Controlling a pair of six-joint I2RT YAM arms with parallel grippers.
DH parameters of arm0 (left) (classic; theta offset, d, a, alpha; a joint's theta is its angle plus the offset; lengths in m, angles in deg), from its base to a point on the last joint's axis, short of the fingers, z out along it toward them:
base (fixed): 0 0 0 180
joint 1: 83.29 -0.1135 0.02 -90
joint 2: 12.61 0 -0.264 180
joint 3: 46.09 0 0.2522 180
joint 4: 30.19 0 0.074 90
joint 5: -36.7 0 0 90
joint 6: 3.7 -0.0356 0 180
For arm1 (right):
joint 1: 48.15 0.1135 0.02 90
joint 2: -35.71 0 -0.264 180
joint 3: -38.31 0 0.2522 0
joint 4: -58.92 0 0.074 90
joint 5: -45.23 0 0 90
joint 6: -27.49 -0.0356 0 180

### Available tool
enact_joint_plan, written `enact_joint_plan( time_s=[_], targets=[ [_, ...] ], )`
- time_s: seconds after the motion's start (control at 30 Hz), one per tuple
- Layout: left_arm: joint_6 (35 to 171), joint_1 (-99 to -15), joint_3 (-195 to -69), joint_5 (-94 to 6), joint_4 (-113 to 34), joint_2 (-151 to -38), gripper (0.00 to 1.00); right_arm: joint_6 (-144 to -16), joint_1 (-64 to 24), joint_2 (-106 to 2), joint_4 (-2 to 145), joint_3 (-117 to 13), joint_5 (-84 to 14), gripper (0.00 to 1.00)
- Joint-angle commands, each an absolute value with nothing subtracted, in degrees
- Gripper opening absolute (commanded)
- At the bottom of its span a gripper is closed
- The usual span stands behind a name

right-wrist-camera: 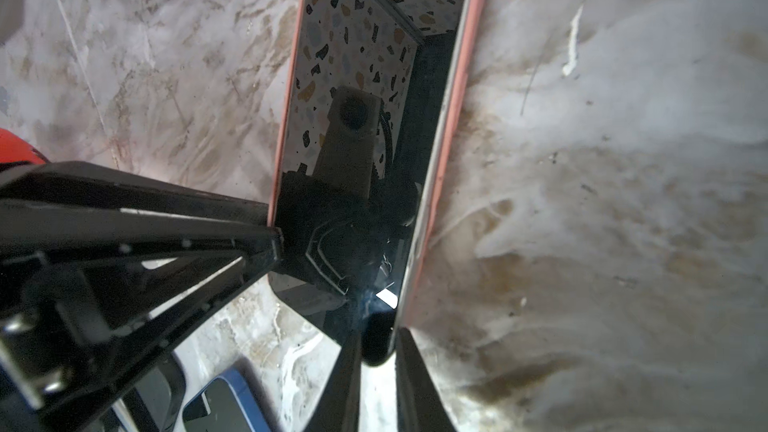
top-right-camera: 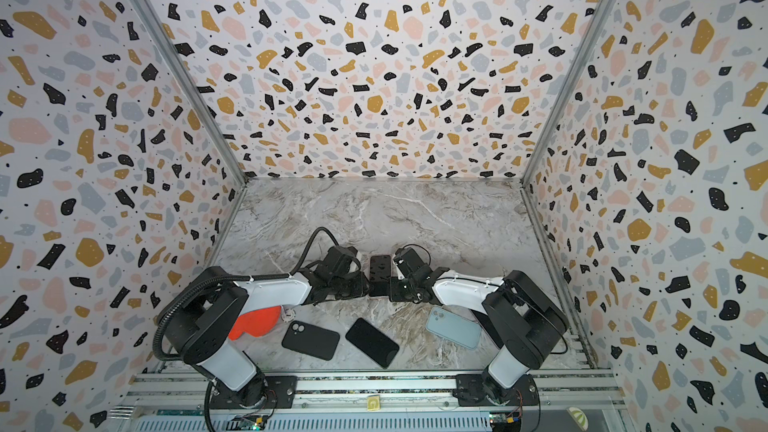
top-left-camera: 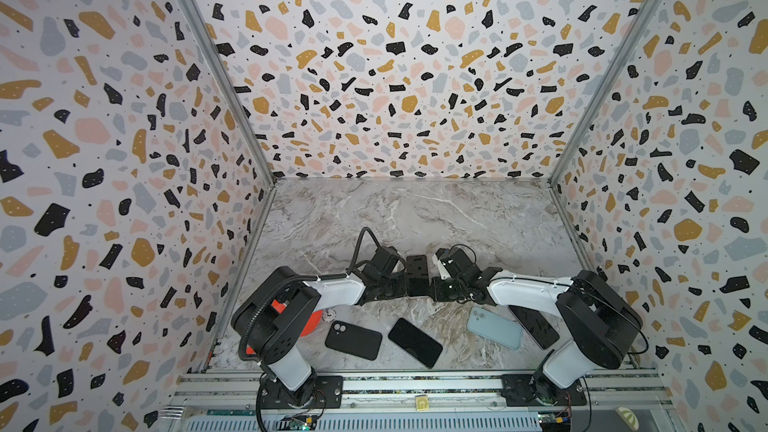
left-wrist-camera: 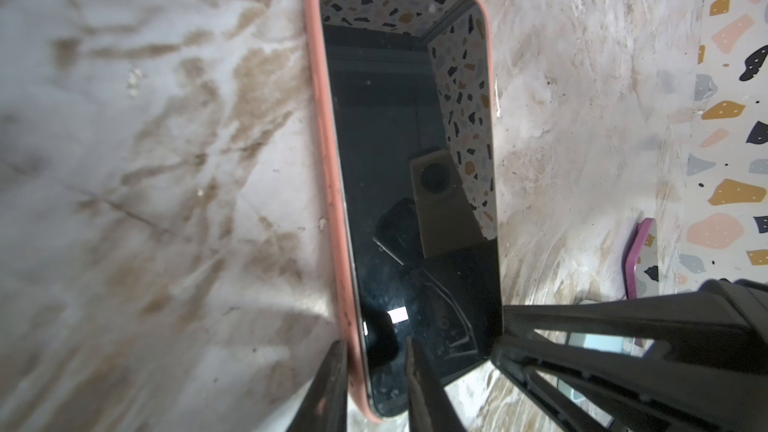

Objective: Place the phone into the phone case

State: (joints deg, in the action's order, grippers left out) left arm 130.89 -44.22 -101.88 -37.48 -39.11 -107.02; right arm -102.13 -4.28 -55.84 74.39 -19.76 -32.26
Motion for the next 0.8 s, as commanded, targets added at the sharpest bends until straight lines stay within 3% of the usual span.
enact_joint_plan(
  time_s=[0.0, 0.3, 0.77],
  targets=[
    [131.47, -44.0, -101.11, -36.17, -36.66, -107.73, 0.25, -102.37, -3.59, -56.08, 74.59, -21.42, -31.48, 0.13],
    [132.09, -44.0, -100.21, -35.15, -34.78, -108.84, 0.25, -102.85, -3.3, -57.15, 73.28, -21.24, -30.18, 0.06],
    [133.78, -43.91, -99.17, -33.77, -31.92, -109.29, 0.25, -103.62, -3.22, -59.19, 71.01, -20.29, -27.63, 0.05]
  ],
)
